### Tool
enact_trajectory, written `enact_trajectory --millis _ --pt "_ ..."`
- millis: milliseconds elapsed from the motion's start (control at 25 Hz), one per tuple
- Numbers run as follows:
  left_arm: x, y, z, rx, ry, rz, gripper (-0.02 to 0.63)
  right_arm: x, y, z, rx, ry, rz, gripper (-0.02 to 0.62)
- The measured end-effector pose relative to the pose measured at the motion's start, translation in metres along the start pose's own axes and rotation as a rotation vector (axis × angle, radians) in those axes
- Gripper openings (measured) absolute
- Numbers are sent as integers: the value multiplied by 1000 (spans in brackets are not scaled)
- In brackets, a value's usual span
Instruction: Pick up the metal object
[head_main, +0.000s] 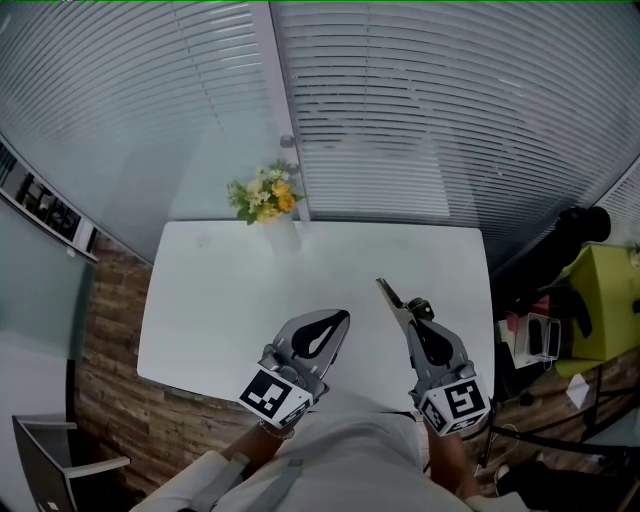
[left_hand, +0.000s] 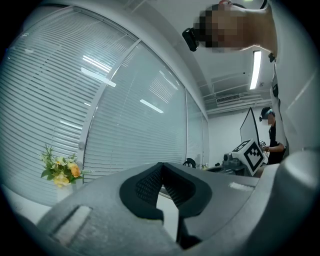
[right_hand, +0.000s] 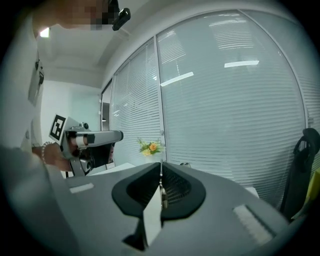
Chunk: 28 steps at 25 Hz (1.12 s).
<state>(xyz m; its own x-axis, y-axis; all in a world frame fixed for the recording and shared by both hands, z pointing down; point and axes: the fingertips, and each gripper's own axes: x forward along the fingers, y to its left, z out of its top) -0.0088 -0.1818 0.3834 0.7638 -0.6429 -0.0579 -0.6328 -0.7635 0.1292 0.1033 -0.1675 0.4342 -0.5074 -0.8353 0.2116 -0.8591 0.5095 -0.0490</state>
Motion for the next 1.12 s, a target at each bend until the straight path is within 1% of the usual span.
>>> enact_trajectory --millis 360,600,880,1120 --pt "0 1 2 3 -5 -3 2 -13 8 41 -45 -58 -2 14" --pt "0 3 2 4 -4 3 2 -19 10 57 -67 -81 -5 14" --pt "-1 4 3 6 -3 7 2 -23 13 67 -89 -97 -11 14" --pt "0 6 2 5 -6 6 2 -21 12 66 -82 -94 -12 14"
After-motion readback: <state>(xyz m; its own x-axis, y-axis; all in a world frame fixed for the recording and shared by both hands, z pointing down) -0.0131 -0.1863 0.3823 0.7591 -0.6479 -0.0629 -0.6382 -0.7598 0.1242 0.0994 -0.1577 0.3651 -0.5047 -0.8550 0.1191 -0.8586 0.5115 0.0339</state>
